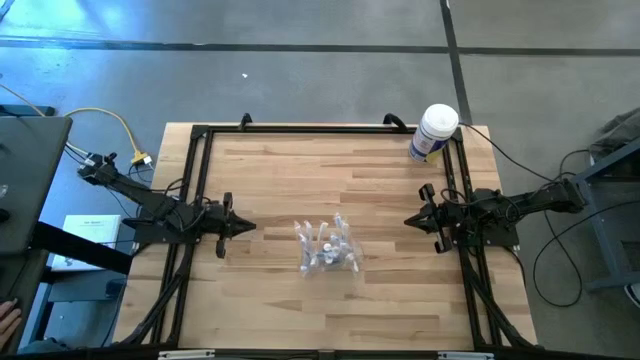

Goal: Pick & Place toothbrushing station
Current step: Return to Home Position

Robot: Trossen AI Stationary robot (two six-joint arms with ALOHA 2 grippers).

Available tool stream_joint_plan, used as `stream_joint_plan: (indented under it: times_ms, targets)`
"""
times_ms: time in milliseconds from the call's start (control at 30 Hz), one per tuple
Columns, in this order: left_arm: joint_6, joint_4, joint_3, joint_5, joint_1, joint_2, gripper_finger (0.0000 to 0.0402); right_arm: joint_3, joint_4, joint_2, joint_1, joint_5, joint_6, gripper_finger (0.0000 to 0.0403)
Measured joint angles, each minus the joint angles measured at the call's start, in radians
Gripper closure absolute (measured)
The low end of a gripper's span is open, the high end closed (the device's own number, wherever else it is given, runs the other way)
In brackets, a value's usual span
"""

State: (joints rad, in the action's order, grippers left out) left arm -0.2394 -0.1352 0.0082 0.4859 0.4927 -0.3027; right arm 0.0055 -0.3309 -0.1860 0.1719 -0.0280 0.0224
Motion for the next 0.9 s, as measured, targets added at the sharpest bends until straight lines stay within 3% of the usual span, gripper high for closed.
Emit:
stream_joint_plan:
  times_ms: [500, 900]
  targets:
    - [0.000, 0.000, 0.000, 0.001, -0.230, 0.000, 0.0399, 0.000, 0.000, 0.000, 0.000, 0.000, 0.000, 0.0401]
    - [0.000, 0.000, 0.000, 0.001, -0.293, 0.000, 0.0399, 0.000, 0.000, 0.000, 0.000, 0.000, 0.000, 0.0401]
